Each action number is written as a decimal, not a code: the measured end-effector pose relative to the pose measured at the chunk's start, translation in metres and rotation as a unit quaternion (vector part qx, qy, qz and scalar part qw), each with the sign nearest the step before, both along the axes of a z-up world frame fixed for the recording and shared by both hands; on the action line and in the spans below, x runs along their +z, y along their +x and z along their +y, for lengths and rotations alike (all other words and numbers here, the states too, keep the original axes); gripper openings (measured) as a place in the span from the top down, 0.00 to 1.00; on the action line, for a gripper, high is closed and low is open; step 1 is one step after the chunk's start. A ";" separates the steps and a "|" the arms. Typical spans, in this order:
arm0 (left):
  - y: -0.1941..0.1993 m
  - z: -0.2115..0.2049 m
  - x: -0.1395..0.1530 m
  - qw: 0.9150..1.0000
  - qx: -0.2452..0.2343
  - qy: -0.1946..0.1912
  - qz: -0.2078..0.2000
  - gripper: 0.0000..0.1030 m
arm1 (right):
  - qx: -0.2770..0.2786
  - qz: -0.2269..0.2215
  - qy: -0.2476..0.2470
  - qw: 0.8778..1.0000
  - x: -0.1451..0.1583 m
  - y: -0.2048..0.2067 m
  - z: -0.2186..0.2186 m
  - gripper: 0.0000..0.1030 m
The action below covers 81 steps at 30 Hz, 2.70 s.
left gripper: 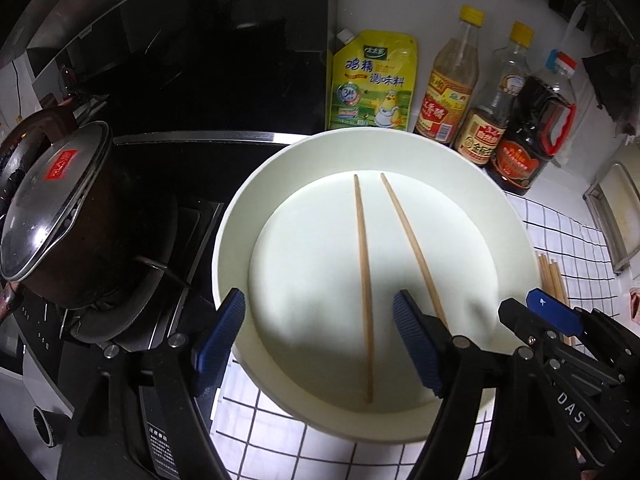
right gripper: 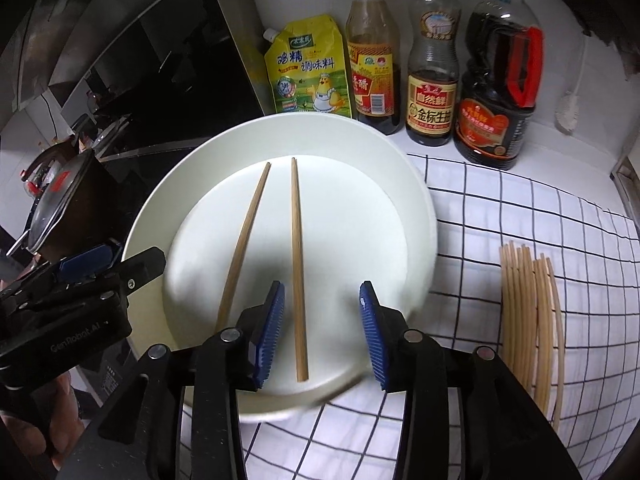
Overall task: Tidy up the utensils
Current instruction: 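Move both open tools back to the chopstick bundle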
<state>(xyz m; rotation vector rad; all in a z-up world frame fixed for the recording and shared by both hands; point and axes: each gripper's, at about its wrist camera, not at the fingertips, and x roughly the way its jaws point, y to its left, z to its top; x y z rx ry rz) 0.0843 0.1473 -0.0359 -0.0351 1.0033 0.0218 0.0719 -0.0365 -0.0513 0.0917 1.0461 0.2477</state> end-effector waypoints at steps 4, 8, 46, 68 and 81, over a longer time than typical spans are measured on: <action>-0.012 -0.009 0.005 1.000 -0.007 -0.003 -0.005 0.27 | -0.008 -0.005 0.001 1.000 0.007 -0.013 -0.010 0.63; -0.024 -0.021 0.009 1.000 -0.014 -0.007 -0.006 0.27 | -0.017 -0.008 0.000 1.000 0.012 -0.027 -0.023 0.63; -0.065 -0.212 -0.029 0.994 -0.109 -0.020 0.025 0.24 | -0.121 0.027 -0.031 0.992 -0.047 -0.097 -0.236 0.57; -0.047 -0.233 -0.074 0.994 -0.090 -0.027 0.050 0.24 | -0.070 0.036 -0.056 0.995 -0.087 -0.061 -0.230 0.57; -0.050 -0.240 -0.085 0.994 -0.096 -0.011 0.053 0.24 | -0.077 0.026 -0.079 0.994 -0.092 -0.060 -0.244 0.57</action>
